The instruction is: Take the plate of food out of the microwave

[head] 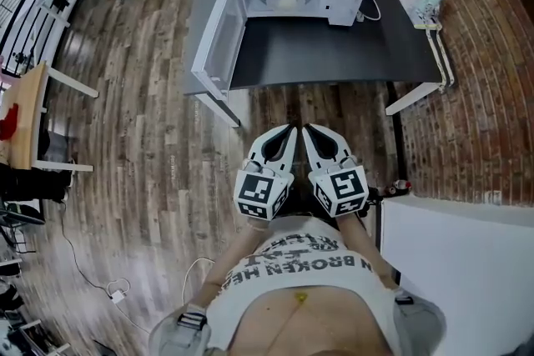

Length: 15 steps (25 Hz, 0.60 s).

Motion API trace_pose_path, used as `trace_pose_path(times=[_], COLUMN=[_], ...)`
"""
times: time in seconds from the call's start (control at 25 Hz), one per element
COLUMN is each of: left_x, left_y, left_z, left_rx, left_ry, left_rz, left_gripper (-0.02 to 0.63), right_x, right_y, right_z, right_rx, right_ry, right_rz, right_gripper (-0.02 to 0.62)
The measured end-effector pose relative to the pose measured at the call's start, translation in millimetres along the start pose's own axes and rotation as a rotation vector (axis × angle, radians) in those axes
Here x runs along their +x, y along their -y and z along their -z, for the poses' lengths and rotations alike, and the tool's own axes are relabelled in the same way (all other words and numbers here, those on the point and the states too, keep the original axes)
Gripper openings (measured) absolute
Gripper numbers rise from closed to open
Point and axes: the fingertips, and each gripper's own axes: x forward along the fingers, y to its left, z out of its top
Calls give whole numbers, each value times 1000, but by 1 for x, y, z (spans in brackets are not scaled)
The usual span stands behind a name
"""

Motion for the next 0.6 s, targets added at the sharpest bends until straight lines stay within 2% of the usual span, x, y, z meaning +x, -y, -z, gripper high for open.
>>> trace_pose_path(times=[0.28,0.6], left_x=[15,60], left_y=[-22,-48], left_z=[-2,-17], left_rx=[-26,-13], left_ry=[-3,3], left_rz=[-14,-38], left_gripper=[8,8], right_x=[26,70], right_y=[7,36], right_z=[-2,-17], right_rx=[8,-3], right_ry=[-17,-10], right_rz=[-15,-52], right_gripper=[9,9])
